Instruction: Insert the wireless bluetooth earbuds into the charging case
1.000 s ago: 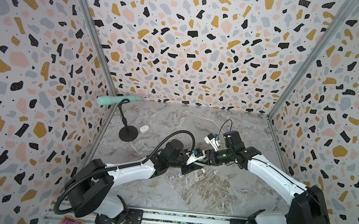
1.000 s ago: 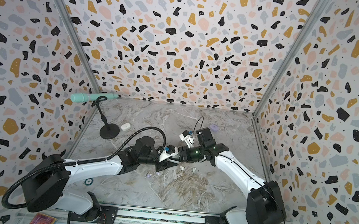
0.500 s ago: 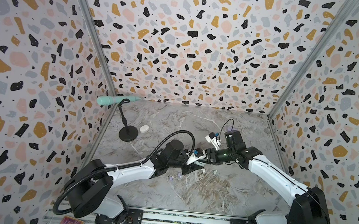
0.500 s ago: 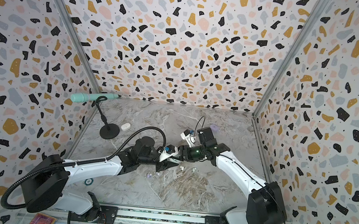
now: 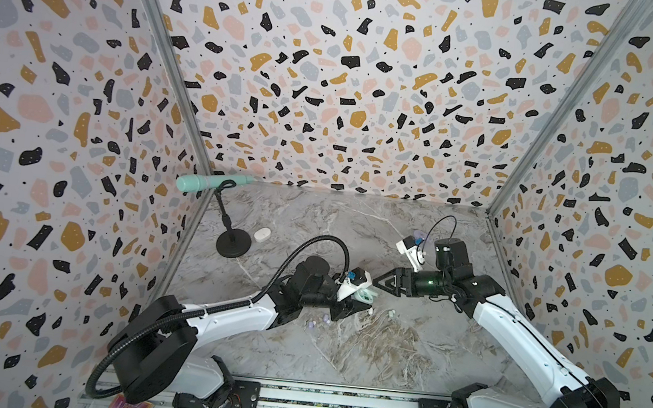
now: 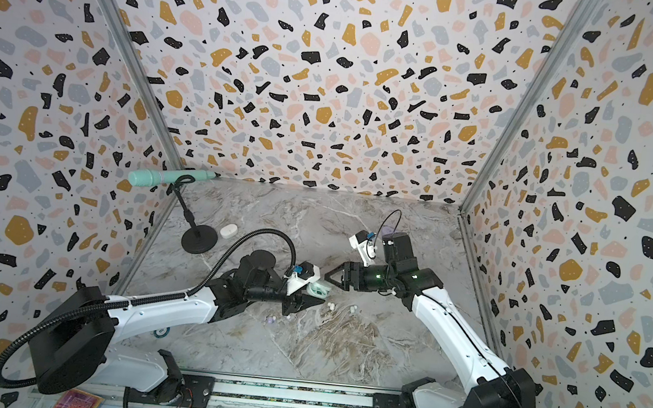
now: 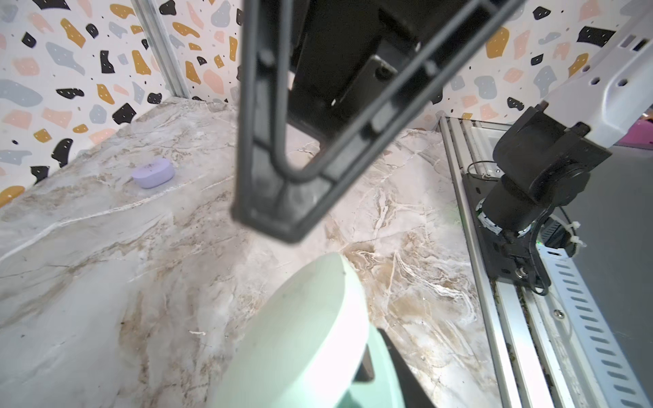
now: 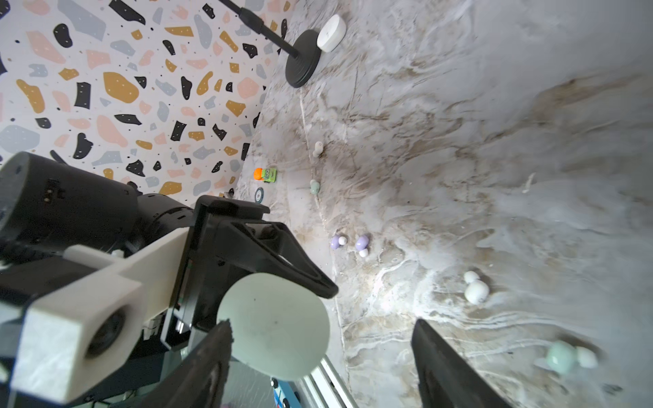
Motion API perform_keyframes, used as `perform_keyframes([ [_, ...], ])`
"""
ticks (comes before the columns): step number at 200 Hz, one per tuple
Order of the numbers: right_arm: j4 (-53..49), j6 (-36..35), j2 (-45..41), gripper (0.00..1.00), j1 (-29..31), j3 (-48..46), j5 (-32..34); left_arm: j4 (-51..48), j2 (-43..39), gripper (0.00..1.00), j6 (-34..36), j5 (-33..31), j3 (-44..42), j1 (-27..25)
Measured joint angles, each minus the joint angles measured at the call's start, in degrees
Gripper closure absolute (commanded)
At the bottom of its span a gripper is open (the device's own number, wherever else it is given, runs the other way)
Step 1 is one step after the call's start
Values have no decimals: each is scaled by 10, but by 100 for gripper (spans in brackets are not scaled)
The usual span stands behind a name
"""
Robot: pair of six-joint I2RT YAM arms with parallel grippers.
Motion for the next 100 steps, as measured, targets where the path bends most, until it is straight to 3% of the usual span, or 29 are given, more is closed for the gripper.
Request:
perform_keyframes([
  [58,-4,-127,-118,14,58,-27,63,60,-1,74,-72,40,-28,0],
  [100,-7,-179,-116,14,84,-36,103,84,-3,74,-95,60,-28,0],
])
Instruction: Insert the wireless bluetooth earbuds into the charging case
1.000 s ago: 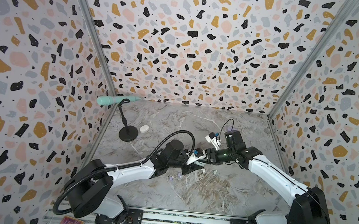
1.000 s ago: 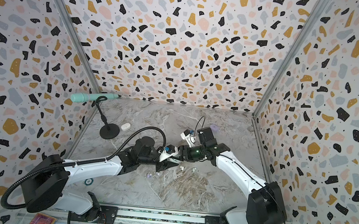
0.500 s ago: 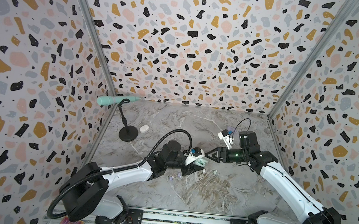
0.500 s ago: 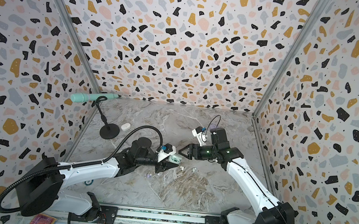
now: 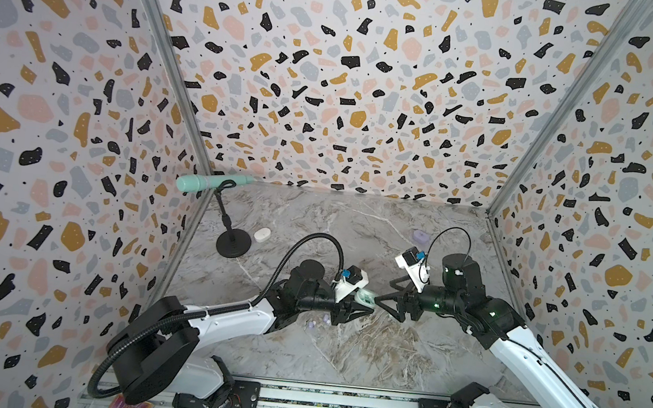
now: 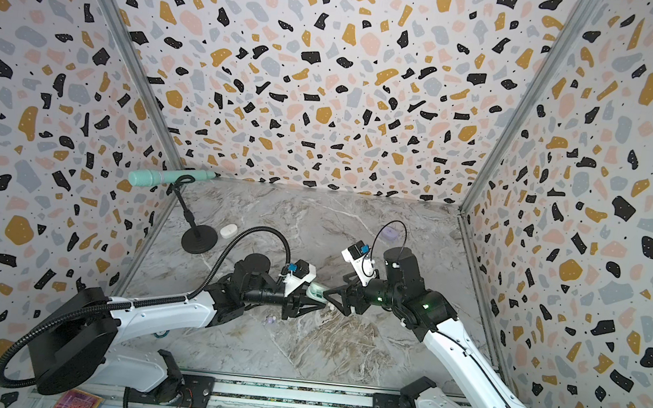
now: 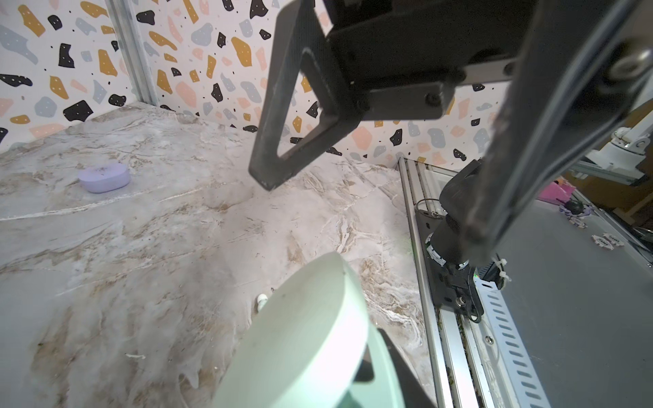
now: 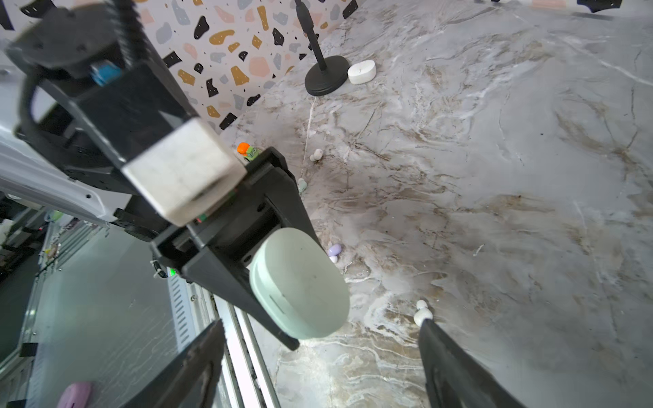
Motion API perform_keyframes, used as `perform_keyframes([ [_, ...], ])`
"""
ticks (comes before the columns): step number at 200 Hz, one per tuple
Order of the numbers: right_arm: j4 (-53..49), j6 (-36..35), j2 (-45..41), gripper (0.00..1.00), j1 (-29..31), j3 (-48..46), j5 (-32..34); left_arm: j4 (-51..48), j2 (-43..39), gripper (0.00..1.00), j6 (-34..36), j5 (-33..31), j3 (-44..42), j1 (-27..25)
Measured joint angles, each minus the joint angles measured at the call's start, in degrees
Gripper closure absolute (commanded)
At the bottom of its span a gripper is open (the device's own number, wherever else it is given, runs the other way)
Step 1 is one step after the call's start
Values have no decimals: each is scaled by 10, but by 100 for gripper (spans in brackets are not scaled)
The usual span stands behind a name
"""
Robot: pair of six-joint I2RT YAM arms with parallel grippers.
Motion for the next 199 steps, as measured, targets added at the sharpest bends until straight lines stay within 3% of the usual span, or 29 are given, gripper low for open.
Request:
perform_keyframes([
  [107,9,-17,64,14,20,6,46,-2,-14,75,-3,11,-14,-1],
  [199,16,5,94,14,-23,31,26,13,-34,76,-15,2,-21,-5],
])
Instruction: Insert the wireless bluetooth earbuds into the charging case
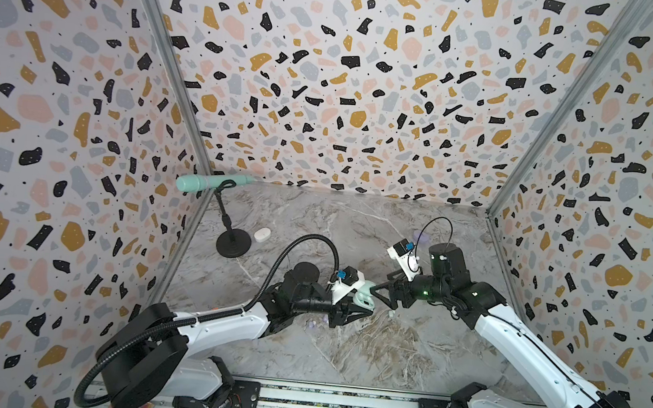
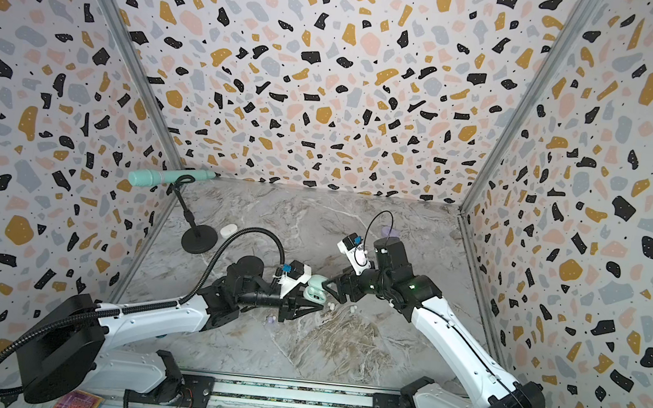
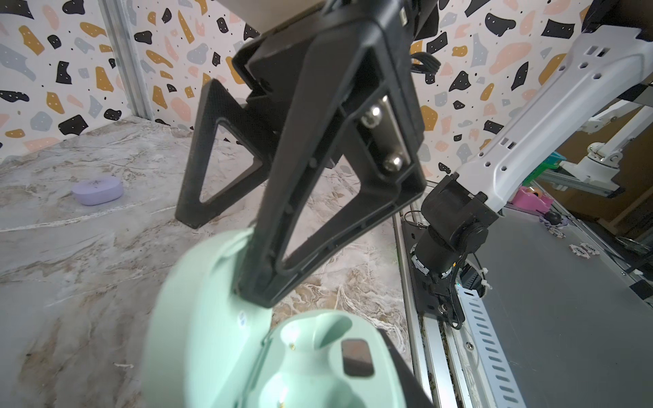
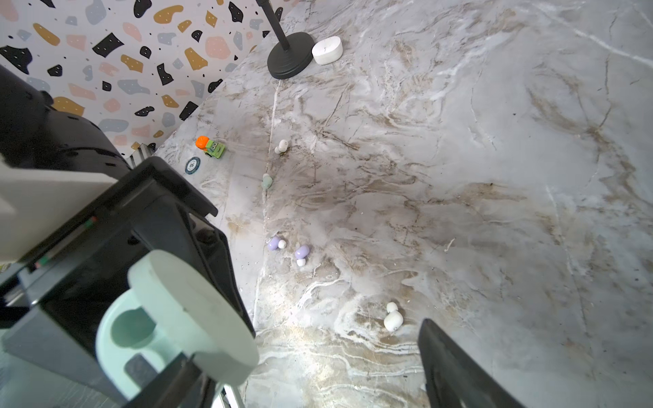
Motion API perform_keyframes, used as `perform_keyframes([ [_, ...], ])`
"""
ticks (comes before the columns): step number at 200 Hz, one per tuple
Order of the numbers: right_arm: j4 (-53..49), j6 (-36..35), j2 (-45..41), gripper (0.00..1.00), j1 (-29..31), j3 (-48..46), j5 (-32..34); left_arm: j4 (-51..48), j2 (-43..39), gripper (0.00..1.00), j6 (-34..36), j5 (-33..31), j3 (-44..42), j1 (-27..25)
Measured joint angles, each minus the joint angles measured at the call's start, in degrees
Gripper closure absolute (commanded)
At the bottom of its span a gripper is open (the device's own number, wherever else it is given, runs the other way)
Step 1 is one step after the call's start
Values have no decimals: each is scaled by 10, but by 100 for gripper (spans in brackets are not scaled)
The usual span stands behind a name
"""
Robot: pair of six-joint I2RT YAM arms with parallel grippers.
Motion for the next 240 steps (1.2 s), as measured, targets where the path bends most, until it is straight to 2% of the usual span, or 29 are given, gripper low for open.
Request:
perform_keyframes([
  [87,-20,23,7,12,-1,6,-21,44,-26,75,-36,-38,-44,-4],
  [169,-56,90,-56,12,-23,-23,-8,91,-49,75,-61,-83,-85,-3],
  [240,10,219,48,15,-34,-143,69,125,-54,75,-76,-89,-100,6],
])
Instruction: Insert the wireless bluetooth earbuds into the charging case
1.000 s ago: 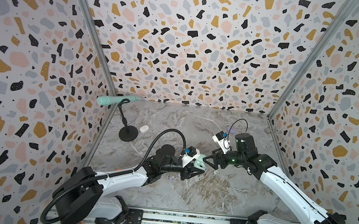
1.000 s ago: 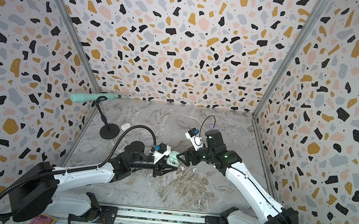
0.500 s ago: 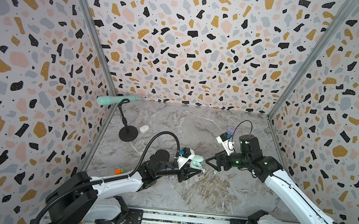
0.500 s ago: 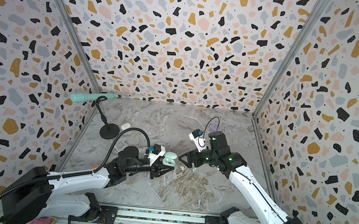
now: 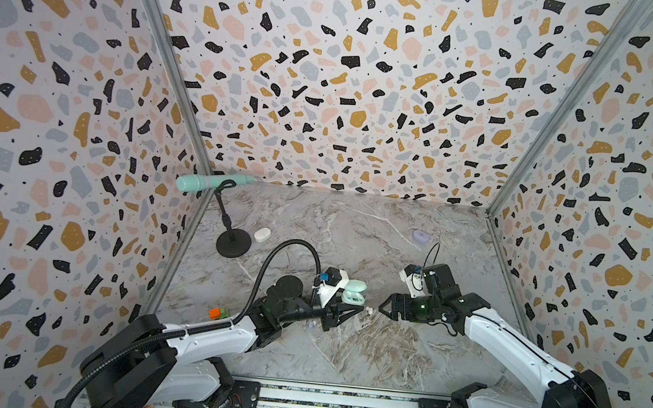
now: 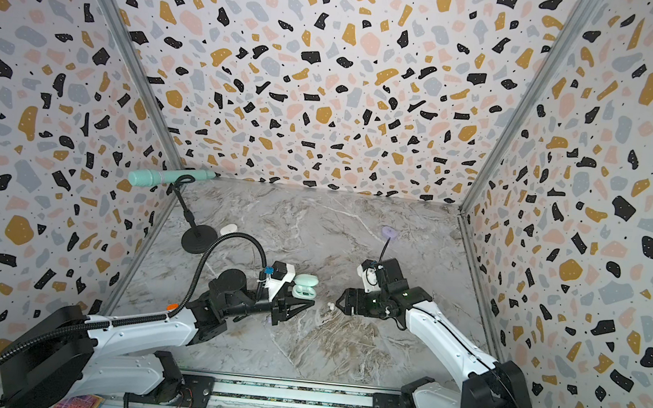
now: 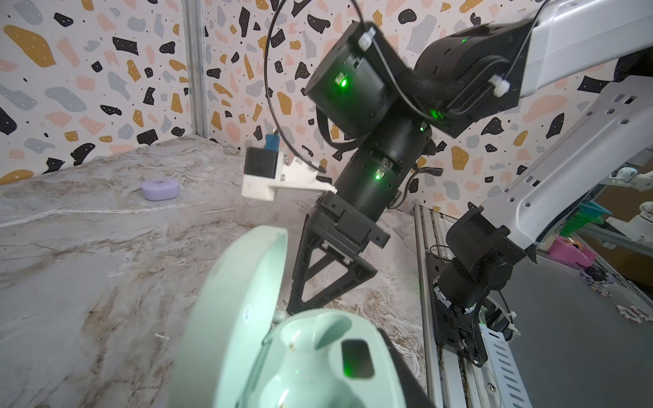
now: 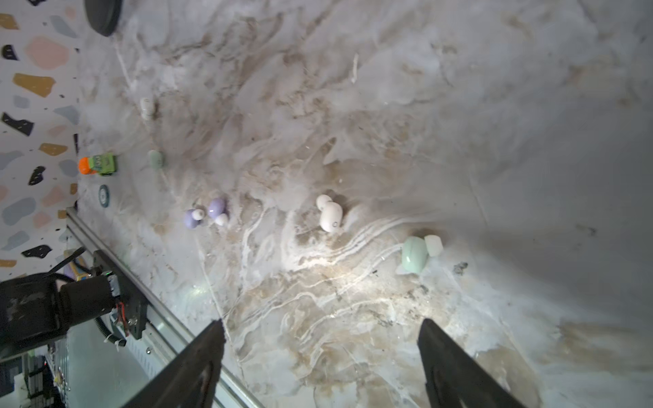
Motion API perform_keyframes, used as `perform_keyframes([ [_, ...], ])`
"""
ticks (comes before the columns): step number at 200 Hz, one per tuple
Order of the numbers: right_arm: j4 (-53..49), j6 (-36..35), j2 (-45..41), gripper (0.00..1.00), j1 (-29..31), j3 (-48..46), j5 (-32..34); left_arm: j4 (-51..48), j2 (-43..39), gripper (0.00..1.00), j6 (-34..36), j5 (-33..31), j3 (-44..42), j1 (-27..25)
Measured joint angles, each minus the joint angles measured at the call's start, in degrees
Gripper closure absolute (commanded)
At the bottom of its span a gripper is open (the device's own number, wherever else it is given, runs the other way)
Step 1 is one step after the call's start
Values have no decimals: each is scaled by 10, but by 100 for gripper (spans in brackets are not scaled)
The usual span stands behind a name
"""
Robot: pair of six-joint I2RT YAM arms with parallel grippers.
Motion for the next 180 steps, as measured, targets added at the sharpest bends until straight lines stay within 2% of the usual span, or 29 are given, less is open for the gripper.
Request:
perform_keyframes([
  [66,75,86,42,21,0,-35,31,3,-16,76,-2,-1,-5,9],
  [180,156,155,87,25,28,-55,31,3,-17,76,-1,5,-5,23],
])
